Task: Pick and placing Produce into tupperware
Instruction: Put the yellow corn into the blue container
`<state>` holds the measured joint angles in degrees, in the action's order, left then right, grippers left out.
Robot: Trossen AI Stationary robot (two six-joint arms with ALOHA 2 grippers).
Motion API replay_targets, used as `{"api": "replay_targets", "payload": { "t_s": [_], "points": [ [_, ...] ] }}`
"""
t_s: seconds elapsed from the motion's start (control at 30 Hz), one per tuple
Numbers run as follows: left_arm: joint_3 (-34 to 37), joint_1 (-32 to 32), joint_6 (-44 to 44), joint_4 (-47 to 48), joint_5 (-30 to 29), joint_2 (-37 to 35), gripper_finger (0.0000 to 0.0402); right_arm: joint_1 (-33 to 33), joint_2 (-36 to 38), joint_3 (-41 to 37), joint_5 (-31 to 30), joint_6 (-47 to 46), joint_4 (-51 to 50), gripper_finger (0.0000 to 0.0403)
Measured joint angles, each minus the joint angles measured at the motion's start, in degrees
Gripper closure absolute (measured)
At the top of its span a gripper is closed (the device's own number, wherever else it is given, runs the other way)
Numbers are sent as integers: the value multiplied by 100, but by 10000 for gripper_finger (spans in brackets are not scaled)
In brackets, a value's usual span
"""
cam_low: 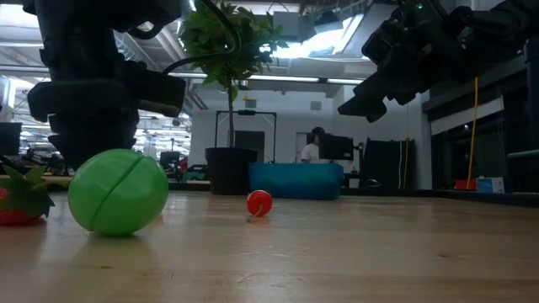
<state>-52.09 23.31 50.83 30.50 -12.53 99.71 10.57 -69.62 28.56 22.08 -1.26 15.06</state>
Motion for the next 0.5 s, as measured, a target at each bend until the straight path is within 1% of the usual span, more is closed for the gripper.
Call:
{"api": "replay_targets", "payload": {
  "t_s": [0.3,0.5],
  "points": [
    [-20,1,-32,-77,-75,128,287,0,0,0,0,-17,-45,137],
    [-7,43,-300,-175,-81,115,364,0,0,0,0,-15,-89,137]
  ]
}}
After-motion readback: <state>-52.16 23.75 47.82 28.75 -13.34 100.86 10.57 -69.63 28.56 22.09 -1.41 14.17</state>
